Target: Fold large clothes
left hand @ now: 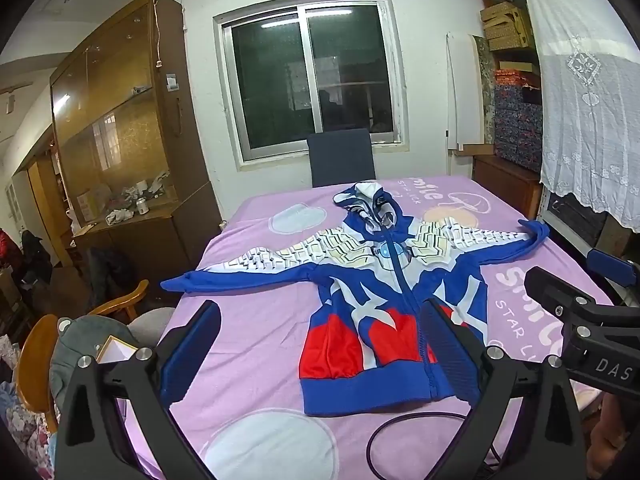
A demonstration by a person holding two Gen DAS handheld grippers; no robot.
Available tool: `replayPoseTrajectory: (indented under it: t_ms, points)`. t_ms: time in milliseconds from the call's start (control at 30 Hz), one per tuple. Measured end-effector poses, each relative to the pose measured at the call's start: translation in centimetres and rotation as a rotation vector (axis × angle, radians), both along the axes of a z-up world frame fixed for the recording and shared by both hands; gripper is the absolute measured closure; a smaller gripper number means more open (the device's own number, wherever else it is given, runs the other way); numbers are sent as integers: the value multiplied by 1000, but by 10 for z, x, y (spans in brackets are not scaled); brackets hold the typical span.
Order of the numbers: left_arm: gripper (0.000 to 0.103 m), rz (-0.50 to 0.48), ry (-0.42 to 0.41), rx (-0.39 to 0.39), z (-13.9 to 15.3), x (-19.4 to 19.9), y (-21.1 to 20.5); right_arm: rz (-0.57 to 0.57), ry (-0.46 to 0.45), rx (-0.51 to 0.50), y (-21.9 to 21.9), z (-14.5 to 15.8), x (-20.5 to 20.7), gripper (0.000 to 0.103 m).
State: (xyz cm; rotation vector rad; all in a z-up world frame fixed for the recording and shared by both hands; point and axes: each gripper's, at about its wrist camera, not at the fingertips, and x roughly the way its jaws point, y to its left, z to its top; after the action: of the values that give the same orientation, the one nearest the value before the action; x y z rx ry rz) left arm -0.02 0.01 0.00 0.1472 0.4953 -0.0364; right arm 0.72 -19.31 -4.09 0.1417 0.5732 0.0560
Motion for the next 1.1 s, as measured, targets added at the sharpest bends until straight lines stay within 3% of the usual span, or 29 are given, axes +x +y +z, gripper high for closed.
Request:
replayPoseTrajectory:
  t_ms: [1100]
  points:
    - [3,1,1,-1,-5,2,2,7,10,29,-1,2,0,4]
